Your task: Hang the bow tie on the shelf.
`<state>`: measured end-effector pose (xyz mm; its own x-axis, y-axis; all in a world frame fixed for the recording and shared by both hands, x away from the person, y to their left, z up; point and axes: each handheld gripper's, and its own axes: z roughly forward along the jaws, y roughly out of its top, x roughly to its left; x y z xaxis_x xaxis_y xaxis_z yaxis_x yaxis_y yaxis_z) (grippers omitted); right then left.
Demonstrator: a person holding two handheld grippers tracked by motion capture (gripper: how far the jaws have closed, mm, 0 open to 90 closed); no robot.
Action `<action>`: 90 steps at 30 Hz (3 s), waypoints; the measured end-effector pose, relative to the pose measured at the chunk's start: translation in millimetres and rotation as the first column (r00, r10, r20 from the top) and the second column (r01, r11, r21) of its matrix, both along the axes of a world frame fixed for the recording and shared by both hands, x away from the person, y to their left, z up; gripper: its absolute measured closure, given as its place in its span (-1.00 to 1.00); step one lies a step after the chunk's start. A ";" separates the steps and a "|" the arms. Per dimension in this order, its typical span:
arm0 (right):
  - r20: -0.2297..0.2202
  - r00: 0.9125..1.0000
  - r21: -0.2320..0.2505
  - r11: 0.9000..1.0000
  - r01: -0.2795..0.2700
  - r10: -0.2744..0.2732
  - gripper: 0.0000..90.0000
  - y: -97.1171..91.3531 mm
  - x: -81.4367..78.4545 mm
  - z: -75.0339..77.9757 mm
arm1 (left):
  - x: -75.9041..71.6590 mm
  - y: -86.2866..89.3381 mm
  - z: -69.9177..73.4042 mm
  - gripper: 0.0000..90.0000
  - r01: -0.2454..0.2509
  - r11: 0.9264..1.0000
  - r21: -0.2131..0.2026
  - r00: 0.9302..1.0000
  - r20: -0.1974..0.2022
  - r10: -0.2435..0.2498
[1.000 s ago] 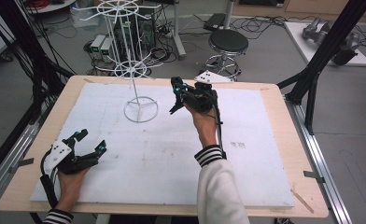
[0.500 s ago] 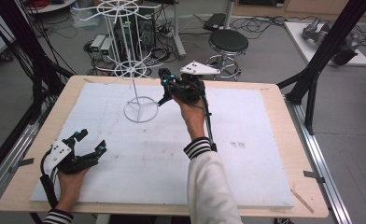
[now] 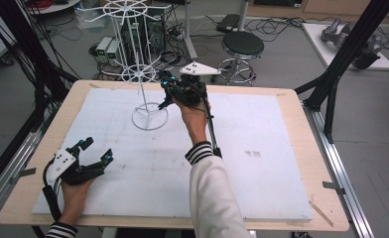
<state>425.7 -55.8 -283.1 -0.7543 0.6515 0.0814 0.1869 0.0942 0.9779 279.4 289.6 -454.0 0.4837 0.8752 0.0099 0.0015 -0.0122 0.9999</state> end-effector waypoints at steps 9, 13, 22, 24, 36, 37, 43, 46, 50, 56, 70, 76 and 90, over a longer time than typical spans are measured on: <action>-0.006 1.000 -0.007 1.000 -0.012 0.011 0.95 12.9 6.1 -0.4 | 0.4 -0.1 0.0 -0.61 -0.001 1.000 -0.009 1.000 -0.004 0.000; -0.013 1.000 -0.020 1.000 -0.012 0.011 0.95 16.5 8.1 -0.7 | 0.5 0.0 0.0 -0.61 0.000 1.000 -0.010 1.000 -0.005 0.000; 0.010 1.000 -0.104 0.994 0.018 -0.017 0.42 22.5 6.3 -1.3 | 0.4 -0.1 0.0 -0.61 -0.001 1.000 -0.009 1.000 -0.004 0.001; 0.001 1.000 -0.106 0.994 0.004 -0.004 0.34 22.1 5.7 -0.9 | 0.4 -0.2 -0.1 -0.61 -0.002 1.000 -0.009 1.000 -0.004 0.002; 0.025 0.998 -0.152 0.987 -0.054 0.058 -0.35 18.5 -3.0 6.9 | 0.9 -0.8 0.3 -0.61 -0.003 1.000 -0.001 1.000 -0.009 0.003; 0.031 0.997 -0.155 0.986 -0.059 0.065 -0.47 16.2 -5.3 9.3 | 1.1 -0.8 0.2 -0.61 -0.002 1.000 -0.002 1.000 -0.009 0.002; 0.094 0.993 -0.146 0.988 -0.052 0.066 -0.73 -8.4 -31.7 21.8 | 0.5 -0.1 0.1 -0.61 0.002 1.000 -0.004 1.000 -0.007 -0.002; 0.121 0.991 -0.177 0.984 -0.028 0.050 -0.74 -31.1 -51.7 23.2 | -0.6 -0.2 -0.3 -0.61 -0.003 1.000 -0.007 1.000 0.006 0.003; 0.149 0.989 -0.171 0.985 0.018 0.008 -0.74 -68.1 -78.6 19.6 | -1.0 -0.4 -0.3 -0.61 -0.003 1.000 -0.002 1.000 0.008 0.003; 0.186 0.980 -0.174 0.980 0.100 -0.067 -0.74 -131.7 -121.7 2.9 | -0.8 -0.7 -0.1 -0.61 -0.004 1.000 0.001 1.000 0.006 0.004; 0.215 0.927 -0.009 0.948 0.318 -0.309 -0.74 -222.3 -177.5 -97.8 | -2.9 -1.5 -0.6 -0.62 -0.019 1.000 0.006 1.000 0.025 0.019; 0.194 0.907 0.033 0.926 0.376 -0.375 -0.74 -222.7 -172.0 -141.6 | -3.4 -1.4 -0.7 -0.62 -0.023 1.000 0.003 0.999 0.029 0.023; 0.155 0.892 0.040 0.905 0.424 -0.425 -0.74 -221.1 -167.4 -170.2 | -3.8 -1.4 -0.9 -0.62 -0.025 1.000 0.002 0.999 0.032 0.025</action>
<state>258.3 -276.8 -453.3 -0.4091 0.9124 -0.0106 0.0527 0.0352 0.9980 275.6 288.3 -454.9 0.4610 0.8870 0.0274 -0.0303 -0.0152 0.9994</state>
